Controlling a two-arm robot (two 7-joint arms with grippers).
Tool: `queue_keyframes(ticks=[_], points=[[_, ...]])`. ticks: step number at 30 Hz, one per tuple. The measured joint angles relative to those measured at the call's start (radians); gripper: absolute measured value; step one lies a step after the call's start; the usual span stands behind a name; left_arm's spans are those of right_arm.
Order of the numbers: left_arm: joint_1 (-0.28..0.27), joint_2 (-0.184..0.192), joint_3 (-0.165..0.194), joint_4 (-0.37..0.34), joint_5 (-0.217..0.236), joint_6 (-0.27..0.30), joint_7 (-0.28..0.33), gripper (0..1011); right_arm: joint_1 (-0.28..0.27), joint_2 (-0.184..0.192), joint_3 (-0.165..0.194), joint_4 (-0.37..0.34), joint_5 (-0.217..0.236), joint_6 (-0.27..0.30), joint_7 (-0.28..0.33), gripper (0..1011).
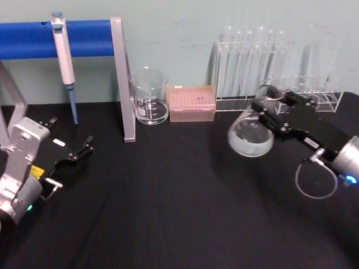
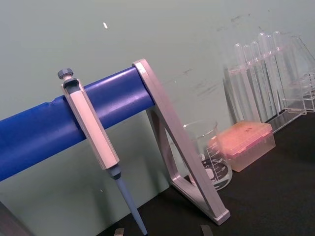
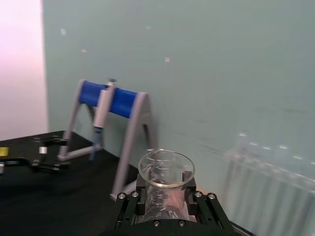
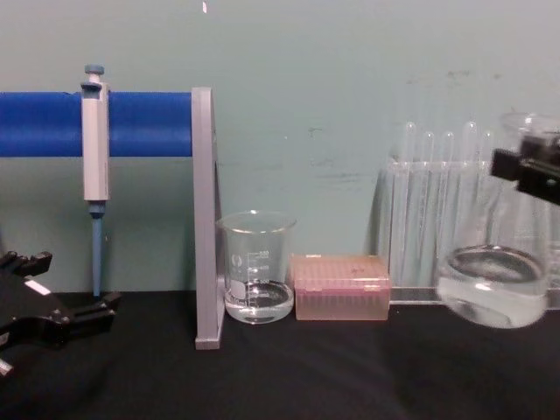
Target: Grasp the erlenmeyer flask with one hand, shake it three times, then place it back.
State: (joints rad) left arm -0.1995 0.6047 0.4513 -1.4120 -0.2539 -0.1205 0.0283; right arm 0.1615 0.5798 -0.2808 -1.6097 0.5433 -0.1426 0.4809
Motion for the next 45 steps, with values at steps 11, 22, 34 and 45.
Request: queue_keyframes(ticks=[11, 22, 34, 45], points=[[0.000, 0.000, 0.000, 0.000, 0.000, 0.000, 0.000, 1001, -0.064, 0.002, 0.073, -0.036, -0.032, 0.024, -0.069, 449], [0.000, 0.000, 0.000, 0.000, 0.000, 0.000, 0.000, 1001, -0.001, -0.033, 0.010, -0.003, -0.033, 0.033, 0.053, 449], [0.000, 0.000, 0.000, 0.000, 0.000, 0.000, 0.000, 1001, 0.094, -0.048, -0.106, 0.049, 0.018, 0.035, 0.212, 449], [0.000, 0.000, 0.000, 0.000, 0.000, 0.000, 0.000, 1001, 0.128, -0.032, -0.145, 0.075, 0.052, 0.022, 0.261, 449]])
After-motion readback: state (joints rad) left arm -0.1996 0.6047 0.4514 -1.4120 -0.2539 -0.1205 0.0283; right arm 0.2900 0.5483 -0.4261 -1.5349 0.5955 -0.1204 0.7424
